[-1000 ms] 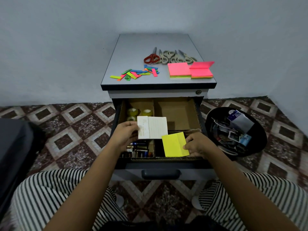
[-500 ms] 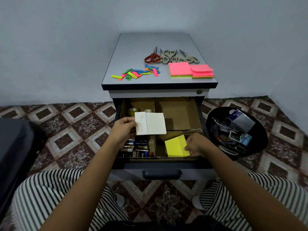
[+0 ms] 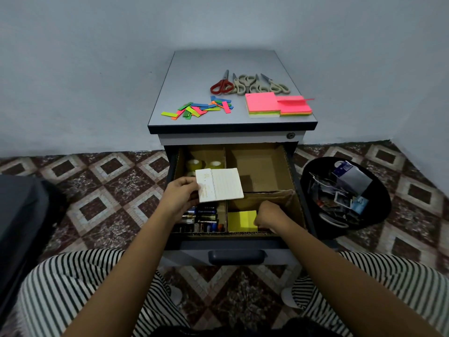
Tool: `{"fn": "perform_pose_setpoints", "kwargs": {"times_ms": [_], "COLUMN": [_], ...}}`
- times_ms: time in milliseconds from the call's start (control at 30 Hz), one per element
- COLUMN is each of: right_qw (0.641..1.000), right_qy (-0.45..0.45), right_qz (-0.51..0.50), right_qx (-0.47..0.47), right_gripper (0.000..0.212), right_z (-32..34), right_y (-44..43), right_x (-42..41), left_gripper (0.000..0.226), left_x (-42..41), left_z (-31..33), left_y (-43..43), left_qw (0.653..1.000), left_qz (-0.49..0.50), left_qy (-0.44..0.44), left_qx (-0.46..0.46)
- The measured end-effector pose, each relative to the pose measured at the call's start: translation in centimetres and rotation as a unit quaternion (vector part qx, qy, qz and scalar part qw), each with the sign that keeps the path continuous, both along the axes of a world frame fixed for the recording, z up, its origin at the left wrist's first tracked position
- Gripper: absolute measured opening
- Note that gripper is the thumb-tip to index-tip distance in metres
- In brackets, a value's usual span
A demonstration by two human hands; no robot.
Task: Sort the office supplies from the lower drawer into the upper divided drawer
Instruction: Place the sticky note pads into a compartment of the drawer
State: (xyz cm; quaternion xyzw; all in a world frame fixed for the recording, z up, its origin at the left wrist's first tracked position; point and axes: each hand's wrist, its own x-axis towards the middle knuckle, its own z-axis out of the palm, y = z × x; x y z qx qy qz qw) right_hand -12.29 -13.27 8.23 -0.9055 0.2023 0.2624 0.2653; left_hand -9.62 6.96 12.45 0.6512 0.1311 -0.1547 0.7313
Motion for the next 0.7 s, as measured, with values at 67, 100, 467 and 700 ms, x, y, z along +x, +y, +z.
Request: {"fn": "perform_pose_setpoints", "kwargs": {"times_ms": [67, 100, 467, 700], "right_qw": [1.000, 0.999, 1.000, 0.993], "right_qy": [-0.005, -0.009, -0.024, -0.063], "right_qz": [0.014, 0.018, -0.004, -0.054], "right_qx": [-0.024, -0.027, -0.012, 0.086], "right_gripper": [0.029, 0.025, 0.019, 0.026], "right_z": [0.0, 0.0, -0.3, 1.2], "right_y": [0.1, 0.2, -0.2, -1.8], "right_x": [0.0, -0.1, -0.1, -0.2], "left_gripper": [0.015, 0.015, 0.016, 0.017], "left_x": [0.0, 0.0, -0.2, -0.3], "left_z": [0.0, 0.0, -0.2, 0.2], "left_y": [0.0, 0.0, -0.2, -0.6], "left_qw": [1.000, 1.000, 1.000, 1.000], "left_qz": [0.001, 0.002, 0.002, -0.011], "left_qy": [0.001, 0.002, 0.014, 0.011], "left_qx": [-0.003, -0.006, -0.007, -0.015]}}
